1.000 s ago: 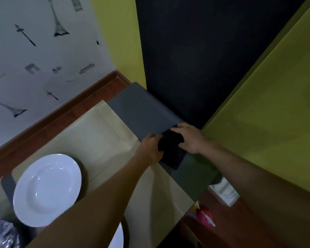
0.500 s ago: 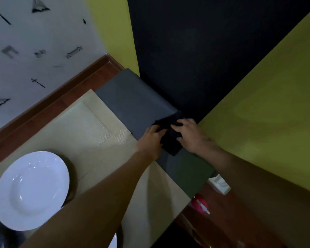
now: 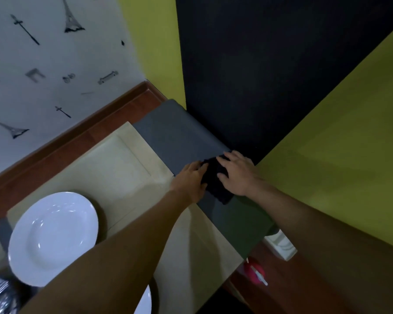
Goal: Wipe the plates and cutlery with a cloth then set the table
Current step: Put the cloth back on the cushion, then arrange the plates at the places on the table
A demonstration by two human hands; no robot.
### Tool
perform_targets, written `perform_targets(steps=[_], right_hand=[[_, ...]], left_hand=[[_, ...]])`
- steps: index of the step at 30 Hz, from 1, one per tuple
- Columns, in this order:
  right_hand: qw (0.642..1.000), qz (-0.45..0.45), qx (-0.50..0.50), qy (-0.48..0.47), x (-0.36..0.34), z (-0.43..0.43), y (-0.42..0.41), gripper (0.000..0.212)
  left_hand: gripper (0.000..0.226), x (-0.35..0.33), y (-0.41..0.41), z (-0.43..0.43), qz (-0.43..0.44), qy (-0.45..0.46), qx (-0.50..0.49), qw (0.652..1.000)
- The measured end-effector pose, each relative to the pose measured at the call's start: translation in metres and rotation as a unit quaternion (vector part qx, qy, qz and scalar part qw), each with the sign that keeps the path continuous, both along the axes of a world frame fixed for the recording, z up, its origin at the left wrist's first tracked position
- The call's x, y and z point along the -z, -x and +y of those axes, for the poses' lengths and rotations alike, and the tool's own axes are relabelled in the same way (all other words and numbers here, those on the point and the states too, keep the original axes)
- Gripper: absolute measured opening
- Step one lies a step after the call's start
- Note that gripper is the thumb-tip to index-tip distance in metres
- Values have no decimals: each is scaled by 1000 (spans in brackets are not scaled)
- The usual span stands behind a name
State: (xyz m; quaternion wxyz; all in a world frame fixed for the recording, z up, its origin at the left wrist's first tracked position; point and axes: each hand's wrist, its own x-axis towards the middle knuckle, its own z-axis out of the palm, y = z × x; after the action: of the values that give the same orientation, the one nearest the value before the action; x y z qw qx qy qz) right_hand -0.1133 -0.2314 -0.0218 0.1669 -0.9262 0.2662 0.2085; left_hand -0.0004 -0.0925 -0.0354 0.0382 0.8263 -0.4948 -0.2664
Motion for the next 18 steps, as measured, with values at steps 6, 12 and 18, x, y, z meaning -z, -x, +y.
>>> perform_targets(steps=[6,12,18], right_hand=[[1000,10,-5,5,-26,24,-22,72],[999,-13,-28,9,-50,60,-39,75],[997,-25,-68,3,-66,109,-61,73]], left_hand=[[62,-26,-22,28,-40,-18,-50,998],[63,-60,-35,74,-61,-38,-96,993],[60,-84,-38,133,-74,-7,-145,987]])
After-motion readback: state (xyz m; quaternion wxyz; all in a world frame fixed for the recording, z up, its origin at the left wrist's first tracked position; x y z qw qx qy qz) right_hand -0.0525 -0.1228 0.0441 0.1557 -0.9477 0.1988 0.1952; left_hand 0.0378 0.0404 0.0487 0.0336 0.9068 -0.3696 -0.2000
